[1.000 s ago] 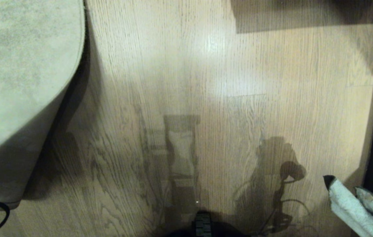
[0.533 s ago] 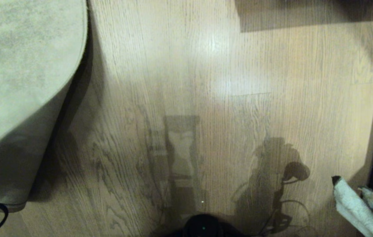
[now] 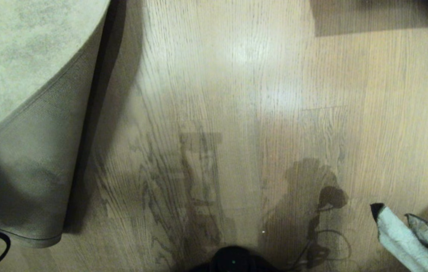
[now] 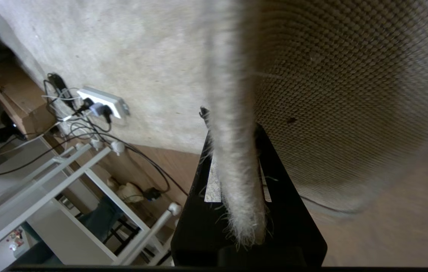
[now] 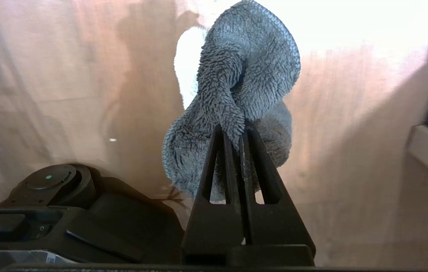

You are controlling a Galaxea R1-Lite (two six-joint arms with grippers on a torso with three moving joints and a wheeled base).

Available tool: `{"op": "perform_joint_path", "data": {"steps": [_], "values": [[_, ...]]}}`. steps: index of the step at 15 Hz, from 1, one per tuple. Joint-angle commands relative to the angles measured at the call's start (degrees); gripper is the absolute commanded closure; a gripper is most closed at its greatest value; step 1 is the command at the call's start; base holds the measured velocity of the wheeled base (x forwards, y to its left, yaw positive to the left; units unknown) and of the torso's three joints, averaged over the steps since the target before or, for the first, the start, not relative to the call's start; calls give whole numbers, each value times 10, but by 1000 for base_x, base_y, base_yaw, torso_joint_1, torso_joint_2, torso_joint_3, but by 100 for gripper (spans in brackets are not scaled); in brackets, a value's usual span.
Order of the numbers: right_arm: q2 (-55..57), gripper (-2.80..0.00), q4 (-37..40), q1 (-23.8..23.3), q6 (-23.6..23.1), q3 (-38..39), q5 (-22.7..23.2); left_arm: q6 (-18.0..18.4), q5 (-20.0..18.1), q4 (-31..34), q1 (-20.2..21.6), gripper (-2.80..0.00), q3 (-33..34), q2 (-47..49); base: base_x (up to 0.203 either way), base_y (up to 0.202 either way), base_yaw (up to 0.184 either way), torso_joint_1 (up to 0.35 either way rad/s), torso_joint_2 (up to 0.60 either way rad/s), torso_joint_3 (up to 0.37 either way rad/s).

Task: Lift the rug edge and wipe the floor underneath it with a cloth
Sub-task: Wipe the floor under the carpet with a rag

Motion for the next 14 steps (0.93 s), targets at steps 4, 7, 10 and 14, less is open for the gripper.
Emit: {"op": "perform_joint_path", "data": {"steps": [4, 7, 10, 14], "values": [[1, 0, 0, 0, 0, 0, 0, 1, 1, -26, 0, 0, 0, 5, 0, 192, -2, 2, 3, 4], [1, 0, 0, 0, 0, 0, 0, 1, 1, -26, 0, 0, 0, 5, 0, 190, -3, 5, 4, 2], [1, 0, 0, 0, 0, 0, 0, 1, 1, -26, 1, 0, 0, 4, 0, 187, -3, 3, 4, 2], [1, 0, 0, 0, 0, 0, 0, 1, 1, -26, 0, 0, 0, 4, 0, 60, -2, 3, 0, 1]]}}
